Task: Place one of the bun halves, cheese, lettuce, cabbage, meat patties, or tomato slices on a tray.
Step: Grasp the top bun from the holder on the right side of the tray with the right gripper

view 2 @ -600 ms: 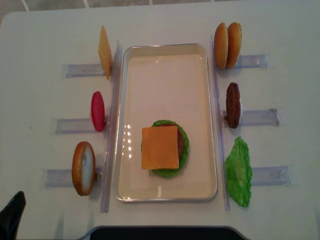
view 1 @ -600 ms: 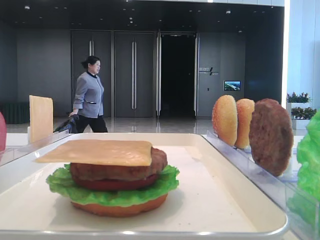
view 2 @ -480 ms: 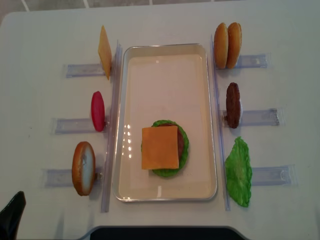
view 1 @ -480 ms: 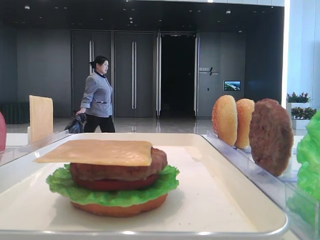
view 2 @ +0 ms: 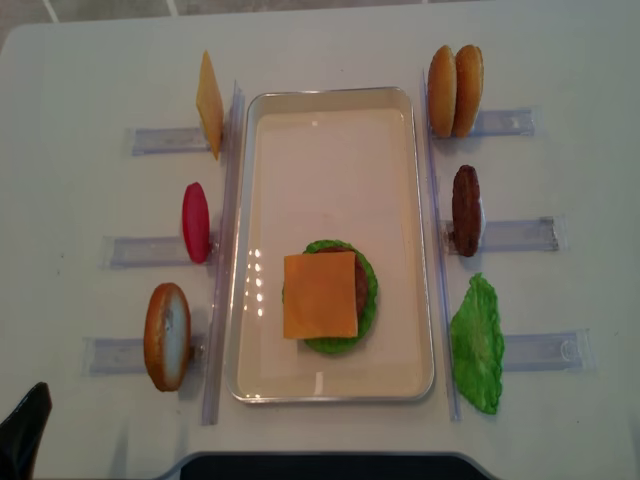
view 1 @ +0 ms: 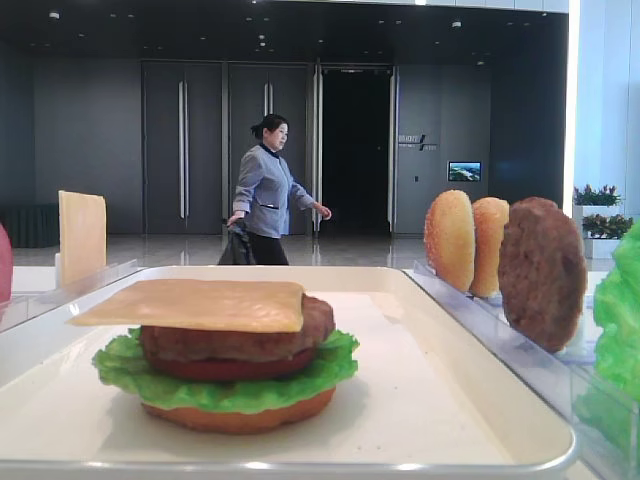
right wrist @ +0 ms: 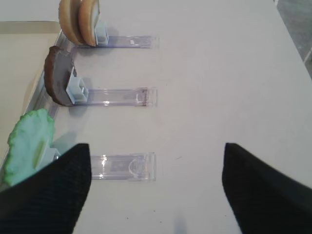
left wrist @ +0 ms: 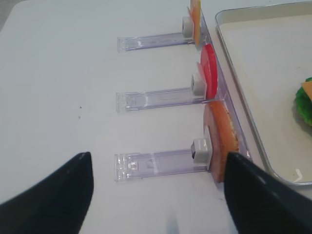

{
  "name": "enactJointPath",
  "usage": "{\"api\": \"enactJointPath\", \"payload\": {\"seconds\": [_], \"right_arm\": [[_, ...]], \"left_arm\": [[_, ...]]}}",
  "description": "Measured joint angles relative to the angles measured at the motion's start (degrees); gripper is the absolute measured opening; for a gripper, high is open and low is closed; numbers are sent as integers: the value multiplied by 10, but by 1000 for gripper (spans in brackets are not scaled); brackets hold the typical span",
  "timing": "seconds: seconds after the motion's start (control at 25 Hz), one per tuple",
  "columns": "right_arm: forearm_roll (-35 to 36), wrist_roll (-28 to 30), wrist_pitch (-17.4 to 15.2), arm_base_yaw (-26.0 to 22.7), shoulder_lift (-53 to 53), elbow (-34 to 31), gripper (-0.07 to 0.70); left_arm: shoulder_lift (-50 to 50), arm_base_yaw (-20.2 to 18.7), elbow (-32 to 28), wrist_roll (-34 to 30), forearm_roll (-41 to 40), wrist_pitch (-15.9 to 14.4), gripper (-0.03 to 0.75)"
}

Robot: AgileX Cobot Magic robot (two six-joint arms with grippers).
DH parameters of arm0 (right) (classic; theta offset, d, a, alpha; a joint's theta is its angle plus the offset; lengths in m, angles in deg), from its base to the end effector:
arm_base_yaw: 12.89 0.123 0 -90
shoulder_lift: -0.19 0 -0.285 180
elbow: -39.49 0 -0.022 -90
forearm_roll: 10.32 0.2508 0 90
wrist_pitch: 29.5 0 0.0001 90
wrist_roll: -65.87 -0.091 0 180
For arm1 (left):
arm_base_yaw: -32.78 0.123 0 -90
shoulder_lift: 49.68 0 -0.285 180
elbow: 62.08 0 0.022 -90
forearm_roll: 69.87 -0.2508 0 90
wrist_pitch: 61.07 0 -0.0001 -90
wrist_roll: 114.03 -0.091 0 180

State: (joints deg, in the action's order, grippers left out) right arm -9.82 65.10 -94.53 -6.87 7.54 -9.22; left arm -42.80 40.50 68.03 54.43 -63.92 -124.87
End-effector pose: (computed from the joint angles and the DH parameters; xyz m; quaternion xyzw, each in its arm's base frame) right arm -0.0090 -0.0002 0.2707 -0.0402 0.8698 0.0335 0.4906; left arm -0.0060 -0.0094 0.2670 0.0321 0.8667 0.0317 0.4967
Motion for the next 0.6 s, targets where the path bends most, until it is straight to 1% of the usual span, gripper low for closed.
{"api": "enactJointPath", "payload": {"seconds": [0.6], "right_arm": [[0, 0, 0, 0, 0, 0, 555]], "left_arm": [[0, 0, 0, 0, 0, 0, 639]]}}
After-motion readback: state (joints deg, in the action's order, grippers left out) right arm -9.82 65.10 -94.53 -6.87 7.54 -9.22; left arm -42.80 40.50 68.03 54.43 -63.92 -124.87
